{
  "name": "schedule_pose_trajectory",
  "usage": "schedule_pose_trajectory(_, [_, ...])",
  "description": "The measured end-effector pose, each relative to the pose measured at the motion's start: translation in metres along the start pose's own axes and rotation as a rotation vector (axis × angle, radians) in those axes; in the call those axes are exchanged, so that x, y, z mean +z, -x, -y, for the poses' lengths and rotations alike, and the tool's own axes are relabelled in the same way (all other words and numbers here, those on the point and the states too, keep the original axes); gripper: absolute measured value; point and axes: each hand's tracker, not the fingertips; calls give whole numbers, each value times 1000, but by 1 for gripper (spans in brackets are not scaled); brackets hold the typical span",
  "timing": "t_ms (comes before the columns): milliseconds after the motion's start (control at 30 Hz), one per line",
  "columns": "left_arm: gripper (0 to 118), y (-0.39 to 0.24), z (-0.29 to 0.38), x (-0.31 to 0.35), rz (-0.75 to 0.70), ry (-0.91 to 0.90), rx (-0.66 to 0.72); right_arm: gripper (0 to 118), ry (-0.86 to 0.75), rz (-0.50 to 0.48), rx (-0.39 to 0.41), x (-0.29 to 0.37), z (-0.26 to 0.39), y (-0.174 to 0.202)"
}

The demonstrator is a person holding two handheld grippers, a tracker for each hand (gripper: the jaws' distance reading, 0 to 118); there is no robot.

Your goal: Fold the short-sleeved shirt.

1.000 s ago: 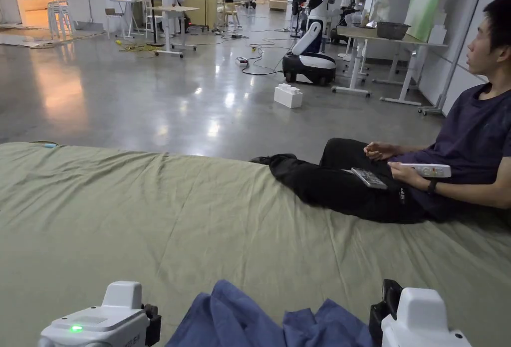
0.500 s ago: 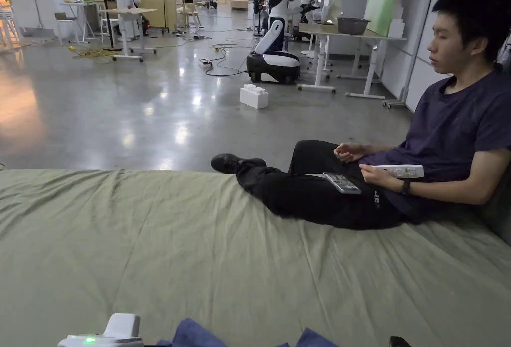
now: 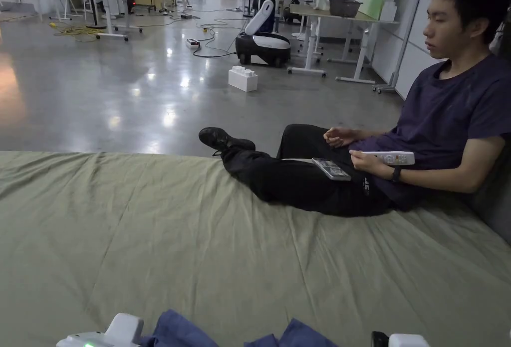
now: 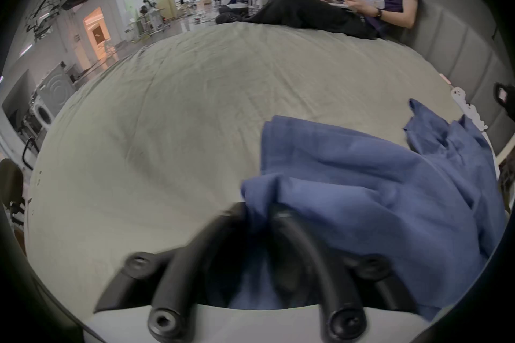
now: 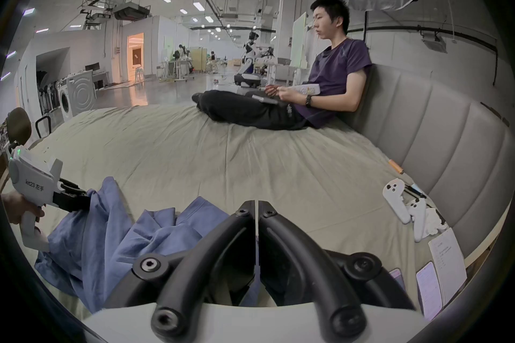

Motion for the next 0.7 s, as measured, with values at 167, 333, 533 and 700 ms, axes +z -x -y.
schedule_pose_trajectory(167, [4, 4, 7, 10, 40, 6, 47, 3, 113, -66, 20, -41, -9, 7])
schedule_pose_trajectory(333, [4, 13, 20, 51, 58, -101, 140, 72, 260, -142, 53, -91, -22, 11])
schedule_pose_trajectory(533, [4, 25, 36, 95, 44, -207, 288, 96, 485, -235, 141, -154, -13, 31])
schedule_pose_trajectory(700, [4, 27, 47, 113, 45, -222, 335, 44, 563, -260, 164, -170, 13, 44])
